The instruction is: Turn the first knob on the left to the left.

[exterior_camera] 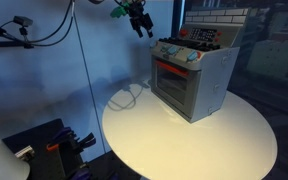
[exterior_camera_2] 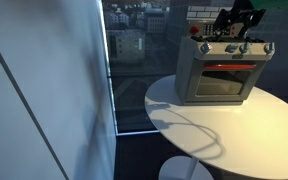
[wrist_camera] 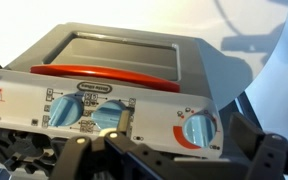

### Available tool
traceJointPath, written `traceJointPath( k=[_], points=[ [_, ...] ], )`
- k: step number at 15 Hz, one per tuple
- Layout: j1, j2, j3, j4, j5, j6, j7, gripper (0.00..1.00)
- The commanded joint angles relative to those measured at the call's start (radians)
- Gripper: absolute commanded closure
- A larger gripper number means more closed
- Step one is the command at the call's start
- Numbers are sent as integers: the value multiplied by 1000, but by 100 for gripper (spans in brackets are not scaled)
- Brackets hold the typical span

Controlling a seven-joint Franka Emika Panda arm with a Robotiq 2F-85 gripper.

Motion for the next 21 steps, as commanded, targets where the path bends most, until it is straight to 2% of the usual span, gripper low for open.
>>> traceJointPath(
  k=[1, 10, 21],
  points=[
    [-34, -64, 26, -20, 95, -96, -88, 0],
    [-69, -181, 35, -55, 227, -314, -124, 0],
    [-145, -454, 21, -250, 349, -439, -125, 0]
  ],
)
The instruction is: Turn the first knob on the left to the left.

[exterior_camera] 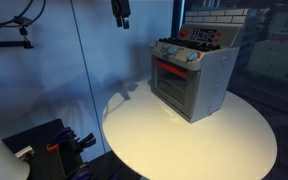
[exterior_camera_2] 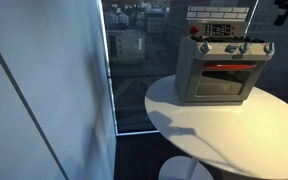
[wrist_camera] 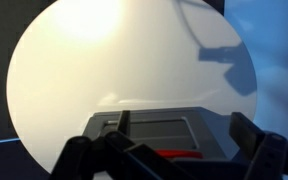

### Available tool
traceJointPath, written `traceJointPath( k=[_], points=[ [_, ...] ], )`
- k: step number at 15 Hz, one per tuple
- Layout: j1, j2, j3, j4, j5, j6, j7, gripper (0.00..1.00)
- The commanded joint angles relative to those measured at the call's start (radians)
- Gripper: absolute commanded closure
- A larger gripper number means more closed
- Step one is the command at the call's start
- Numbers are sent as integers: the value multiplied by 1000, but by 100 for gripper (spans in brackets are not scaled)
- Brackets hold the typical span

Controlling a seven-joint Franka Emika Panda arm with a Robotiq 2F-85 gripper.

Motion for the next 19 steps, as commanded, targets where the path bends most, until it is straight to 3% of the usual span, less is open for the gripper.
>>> traceJointPath(
  k=[1, 9, 19],
  points=[
    [-43, -120, -2, -78, 47, -56, -27, 0],
    [-104, -236, -19, -105, 87, -208, -62, 0],
    [-114, -213, 6, -96, 68, -195, -45, 0]
  ],
)
